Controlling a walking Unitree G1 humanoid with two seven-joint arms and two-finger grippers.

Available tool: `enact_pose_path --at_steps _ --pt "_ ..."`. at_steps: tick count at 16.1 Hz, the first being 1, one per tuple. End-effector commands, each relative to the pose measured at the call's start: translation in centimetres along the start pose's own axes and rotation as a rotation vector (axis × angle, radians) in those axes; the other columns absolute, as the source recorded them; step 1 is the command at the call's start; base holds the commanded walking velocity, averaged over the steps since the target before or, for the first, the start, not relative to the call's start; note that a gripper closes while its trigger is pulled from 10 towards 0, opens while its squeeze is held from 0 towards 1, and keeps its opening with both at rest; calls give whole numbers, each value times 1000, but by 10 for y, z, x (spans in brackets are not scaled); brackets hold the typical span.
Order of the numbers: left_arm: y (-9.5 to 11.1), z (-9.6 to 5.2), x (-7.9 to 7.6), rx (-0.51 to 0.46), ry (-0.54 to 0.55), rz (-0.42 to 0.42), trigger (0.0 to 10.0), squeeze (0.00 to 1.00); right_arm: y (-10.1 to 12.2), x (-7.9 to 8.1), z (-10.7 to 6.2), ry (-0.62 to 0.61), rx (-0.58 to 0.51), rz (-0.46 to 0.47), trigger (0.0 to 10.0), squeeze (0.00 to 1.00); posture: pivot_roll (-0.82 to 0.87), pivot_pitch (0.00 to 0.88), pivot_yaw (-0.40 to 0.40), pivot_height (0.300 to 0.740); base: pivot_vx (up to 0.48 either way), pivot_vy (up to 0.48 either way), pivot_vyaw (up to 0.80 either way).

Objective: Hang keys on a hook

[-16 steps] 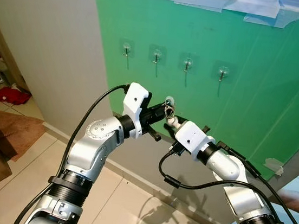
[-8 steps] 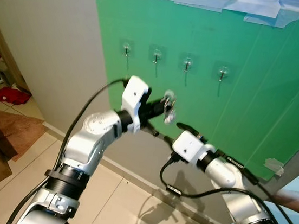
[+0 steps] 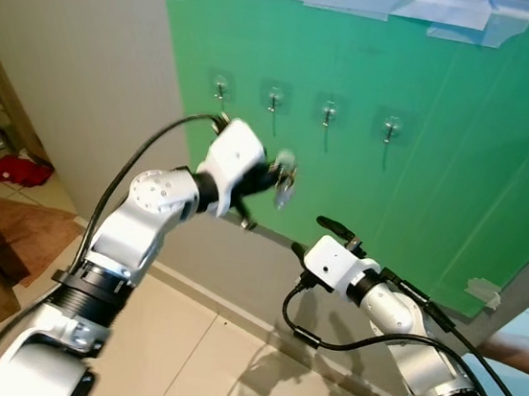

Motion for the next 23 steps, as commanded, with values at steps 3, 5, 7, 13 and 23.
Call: enact_pose_path --at_steps 3,5,7,13,23 --pt "-33 -2 -7 166 -19 126 0 0 0 -4 2 -33 3 21 10000 0 -92 0 97 740 0 0 0" --pt "-44 -5 -5 231 13 251 0 0 0 -4 2 -34 2 20 10000 0 -92 0 95 740 0 0 0" --pt "-47 -5 0 279 22 430 0 0 -1 -5 2 -32 3 14 10000 0 -90 0 92 740 0 0 0" --pt "-30 -1 19 39 213 -128 0 0 5 -8 5 -70 -24 105 10000 0 -86 0 92 740 0 0 0" --pt "-10 -9 57 -221 464 -735 0 0 14 -17 6 -166 -79 351 10000 0 -89 0 87 740 0 0 0"
Point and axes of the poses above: a point about 5 cm out from each wrist's last joint towards the gripper, its own z axis pointing out of the wrist towards the gripper, its own y axis along the axis of the wrist's last joint, x = y × z, the point moved 1 cm from there along z, pointing out of the wrist towards the gripper, and after that the axes turned 13 degrees about z, right-handed, at the moved point
